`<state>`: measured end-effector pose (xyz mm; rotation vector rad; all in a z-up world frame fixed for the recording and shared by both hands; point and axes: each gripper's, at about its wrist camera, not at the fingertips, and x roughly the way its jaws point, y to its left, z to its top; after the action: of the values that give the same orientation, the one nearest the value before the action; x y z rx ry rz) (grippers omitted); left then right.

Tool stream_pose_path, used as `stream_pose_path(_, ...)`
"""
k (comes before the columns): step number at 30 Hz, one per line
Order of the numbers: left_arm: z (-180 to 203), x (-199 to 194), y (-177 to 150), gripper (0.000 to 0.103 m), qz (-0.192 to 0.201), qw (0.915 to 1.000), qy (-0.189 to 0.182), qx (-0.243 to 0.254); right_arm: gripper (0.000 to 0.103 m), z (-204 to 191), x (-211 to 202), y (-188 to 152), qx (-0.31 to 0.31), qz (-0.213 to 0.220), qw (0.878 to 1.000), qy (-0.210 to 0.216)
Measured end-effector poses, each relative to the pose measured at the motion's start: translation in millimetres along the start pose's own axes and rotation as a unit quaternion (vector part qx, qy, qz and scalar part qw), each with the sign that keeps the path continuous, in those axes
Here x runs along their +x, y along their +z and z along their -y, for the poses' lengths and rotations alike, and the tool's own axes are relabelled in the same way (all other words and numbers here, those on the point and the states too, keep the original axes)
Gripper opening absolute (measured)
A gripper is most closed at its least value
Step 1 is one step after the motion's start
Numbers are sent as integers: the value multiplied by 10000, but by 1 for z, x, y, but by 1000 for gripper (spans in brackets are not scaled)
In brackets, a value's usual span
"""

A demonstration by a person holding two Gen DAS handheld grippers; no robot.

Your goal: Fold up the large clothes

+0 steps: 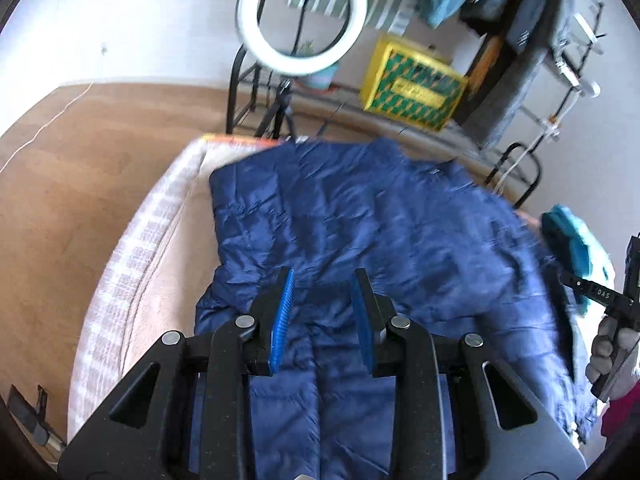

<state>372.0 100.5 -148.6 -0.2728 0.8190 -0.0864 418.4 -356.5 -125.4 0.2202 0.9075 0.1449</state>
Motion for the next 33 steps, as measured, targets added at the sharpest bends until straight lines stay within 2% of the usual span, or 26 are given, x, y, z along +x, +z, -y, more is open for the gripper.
stream_pose_path(7, 49, -78, -9, 28, 280, 9982, -409, 340, 18, 31, -111, -25, 93, 678, 9976, 135)
stream_pose_path(9, 69, -96, -17, 28, 296, 9969, -512, 523, 27, 43, -135, -35, 148, 715, 9973, 111)
stream_pose_path(10, 76, -102, -22, 28, 297, 9963, -550, 590, 35, 54, -151, -43, 186, 747, 9970, 54)
stream_pose_path(11, 86, -109, -27, 28, 281, 9955, -612, 664, 38, 60, -161, -49, 202, 773, 9968, 13)
stream_pose_path(15, 123, -131, -52, 36, 157, 9919, -917, 867, 38, 96, -200, -82, 329, 700, 9968, -192)
stream_pose_path(19, 153, -149, -80, 37, 59, 9875, -1183, 1040, 39, 141, -229, -124, 586, 552, 9958, -443)
stream_pose_path(23, 176, -160, -108, 37, -94, 9830, -1417, 1166, 40, 188, -246, -161, 1065, 444, 9922, -467)
stream_pose_path(28, 195, -158, -133, 37, -311, 9795, -1431, 1386, 40, 243, -241, -189, 1546, 268, 9861, -547)
stream_pose_path(33, 198, -155, -145, 37, -459, 9808, -1312, 1367, 40, 278, -221, -210, 1975, 81, 9789, -522)
